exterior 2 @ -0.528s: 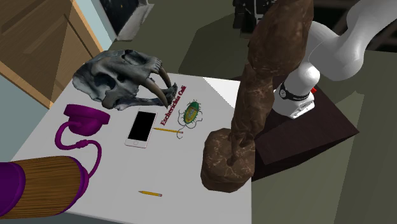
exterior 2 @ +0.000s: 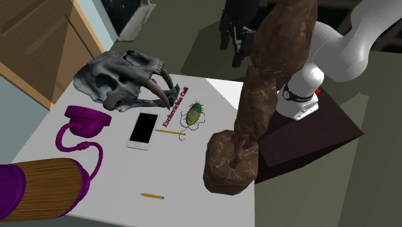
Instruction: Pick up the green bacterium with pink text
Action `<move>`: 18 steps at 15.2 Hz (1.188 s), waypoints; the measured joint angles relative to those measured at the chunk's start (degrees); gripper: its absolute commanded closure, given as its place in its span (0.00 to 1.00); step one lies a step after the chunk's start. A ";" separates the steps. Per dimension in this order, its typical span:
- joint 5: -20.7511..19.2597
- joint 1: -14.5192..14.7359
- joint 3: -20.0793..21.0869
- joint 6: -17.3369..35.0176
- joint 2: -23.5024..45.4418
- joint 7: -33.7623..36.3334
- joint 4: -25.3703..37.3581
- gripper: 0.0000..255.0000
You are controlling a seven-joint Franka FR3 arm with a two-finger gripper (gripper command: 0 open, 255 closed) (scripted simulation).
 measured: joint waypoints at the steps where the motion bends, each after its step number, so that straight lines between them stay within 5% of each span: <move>1: 0.31 0.07 -0.51 1.81 0.04 -0.72 -1.71 0.00; 11: 6.24 2.67 -9.03 22.55 13.59 -13.25 -9.53 0.00; 18: 20.22 8.82 -16.11 34.56 29.62 -28.83 -8.08 0.00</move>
